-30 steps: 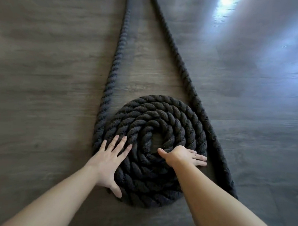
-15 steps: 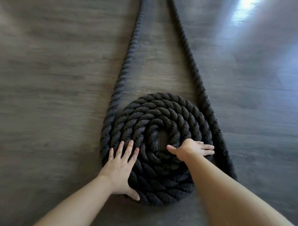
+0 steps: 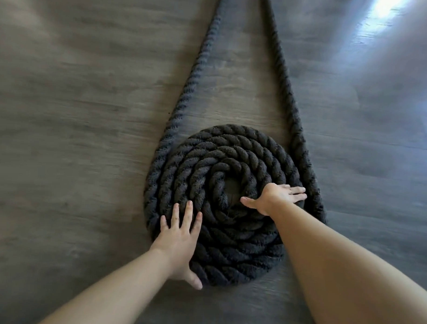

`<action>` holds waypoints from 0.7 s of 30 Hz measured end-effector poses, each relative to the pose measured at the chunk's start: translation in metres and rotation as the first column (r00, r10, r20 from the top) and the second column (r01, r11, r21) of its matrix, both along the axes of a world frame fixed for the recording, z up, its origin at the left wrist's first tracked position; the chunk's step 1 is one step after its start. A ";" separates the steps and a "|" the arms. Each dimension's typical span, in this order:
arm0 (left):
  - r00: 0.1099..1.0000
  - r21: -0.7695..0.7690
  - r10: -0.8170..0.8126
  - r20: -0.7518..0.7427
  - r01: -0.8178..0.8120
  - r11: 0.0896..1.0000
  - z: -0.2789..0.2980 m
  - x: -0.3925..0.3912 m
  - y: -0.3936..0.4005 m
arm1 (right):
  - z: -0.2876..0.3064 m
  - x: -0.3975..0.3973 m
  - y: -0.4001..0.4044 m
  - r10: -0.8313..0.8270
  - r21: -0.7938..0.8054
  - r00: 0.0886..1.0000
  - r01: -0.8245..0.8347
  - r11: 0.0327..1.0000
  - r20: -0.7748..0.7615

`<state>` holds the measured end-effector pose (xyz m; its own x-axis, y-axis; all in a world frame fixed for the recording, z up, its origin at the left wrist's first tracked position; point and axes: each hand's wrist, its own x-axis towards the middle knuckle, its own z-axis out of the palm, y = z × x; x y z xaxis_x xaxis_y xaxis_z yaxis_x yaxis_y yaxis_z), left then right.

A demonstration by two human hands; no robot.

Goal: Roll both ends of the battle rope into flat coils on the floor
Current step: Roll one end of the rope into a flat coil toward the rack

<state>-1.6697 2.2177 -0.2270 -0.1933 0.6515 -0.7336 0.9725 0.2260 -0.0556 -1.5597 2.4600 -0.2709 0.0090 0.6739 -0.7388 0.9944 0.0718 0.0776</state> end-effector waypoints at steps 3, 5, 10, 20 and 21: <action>1.000 0.009 0.007 -0.029 -0.007 1.000 0.000 0.005 0.008 | 0.005 -0.005 0.011 0.030 -0.007 0.999 -0.030 1.000 -0.010; 0.998 0.021 0.040 -0.045 -0.039 0.999 -0.001 0.011 0.014 | 0.016 -0.007 0.017 0.037 0.000 0.999 -0.037 0.999 -0.031; 0.987 0.020 0.153 -0.047 -0.153 0.988 0.002 0.027 0.032 | 0.040 -0.015 0.037 0.081 -0.006 0.995 -0.082 0.997 -0.050; 0.995 -0.182 -0.053 -0.088 0.036 0.983 0.033 0.003 0.080 | 0.045 -0.022 0.054 0.120 -0.062 0.991 -0.123 0.990 -0.061; 0.986 -0.148 -0.128 -0.104 0.112 0.983 0.034 -0.006 0.082 | 0.045 -0.024 0.056 0.126 -0.063 0.990 -0.129 0.990 -0.057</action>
<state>-1.6758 2.2994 -0.1931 -0.2062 0.5660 -0.7982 0.9779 0.0898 -0.1890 -1.5836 2.5162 -0.2257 -0.1142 0.6166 -0.7789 0.9794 0.2015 0.0160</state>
